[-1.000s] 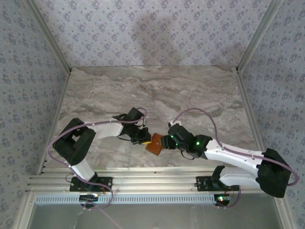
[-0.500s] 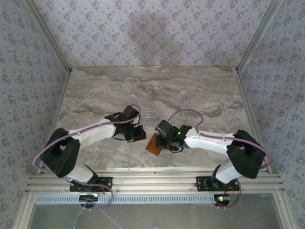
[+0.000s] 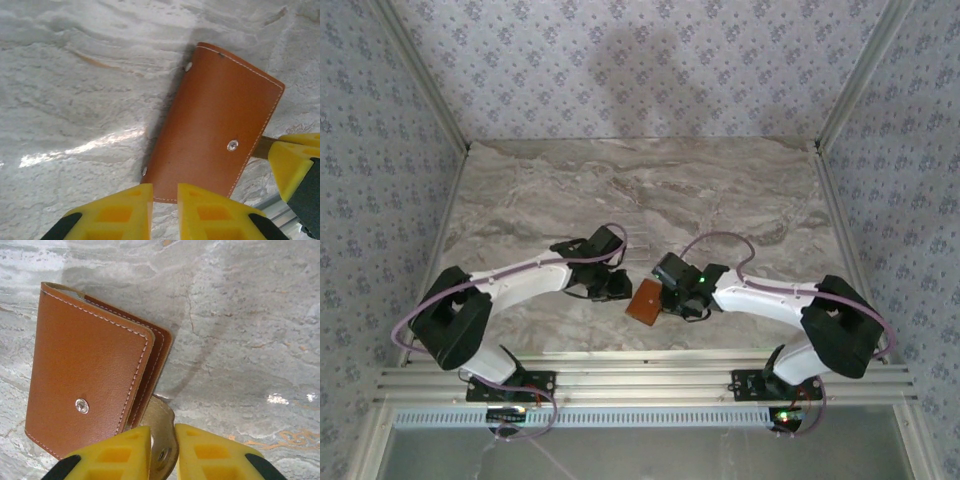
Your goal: Take the credit cards out of the card holder
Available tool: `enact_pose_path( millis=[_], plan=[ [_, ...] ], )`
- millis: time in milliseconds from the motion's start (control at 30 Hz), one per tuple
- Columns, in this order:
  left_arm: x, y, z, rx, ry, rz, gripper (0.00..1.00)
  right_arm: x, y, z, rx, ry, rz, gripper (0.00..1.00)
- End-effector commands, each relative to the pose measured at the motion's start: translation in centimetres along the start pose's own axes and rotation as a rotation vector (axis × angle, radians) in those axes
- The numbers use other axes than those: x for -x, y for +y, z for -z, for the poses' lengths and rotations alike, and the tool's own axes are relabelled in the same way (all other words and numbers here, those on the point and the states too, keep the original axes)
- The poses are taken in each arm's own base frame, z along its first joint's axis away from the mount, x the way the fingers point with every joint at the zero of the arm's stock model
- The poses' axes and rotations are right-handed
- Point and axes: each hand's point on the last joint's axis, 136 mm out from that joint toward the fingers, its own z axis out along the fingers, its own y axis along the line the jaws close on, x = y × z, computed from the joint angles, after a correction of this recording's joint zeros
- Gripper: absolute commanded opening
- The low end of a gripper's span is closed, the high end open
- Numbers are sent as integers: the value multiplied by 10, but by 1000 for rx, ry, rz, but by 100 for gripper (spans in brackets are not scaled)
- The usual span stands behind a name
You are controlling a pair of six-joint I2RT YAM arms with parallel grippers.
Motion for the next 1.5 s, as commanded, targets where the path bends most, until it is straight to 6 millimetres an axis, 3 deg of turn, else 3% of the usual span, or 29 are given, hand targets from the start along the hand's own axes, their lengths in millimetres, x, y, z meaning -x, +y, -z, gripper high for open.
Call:
enact_pose_path(
  millis=[0, 167, 300, 433, 700, 1033, 1467],
  plan=[
    [3, -8, -1, 19, 0, -33, 26, 4, -11, 4, -31, -28, 9, 23],
    [7, -18, -4, 1, 0, -46, 30, 7, -11, 4, -22, -35, 15, 21],
    [8, -25, -7, -22, 2, -43, 38, 10, -8, 7, -7, -44, 31, 12],
    [8, -33, -10, -61, 5, -41, 46, 20, 7, 23, 60, -96, 57, 4],
    [13, -42, -8, -123, -12, -36, 60, 27, 29, 45, 133, -120, 84, 2],
    [18, -39, -1, -176, -24, -2, 64, 35, 45, 66, 173, -151, 108, 0],
    [21, -34, 1, -188, -13, -1, 65, 38, 48, 72, 174, -161, 116, 0]
  ],
)
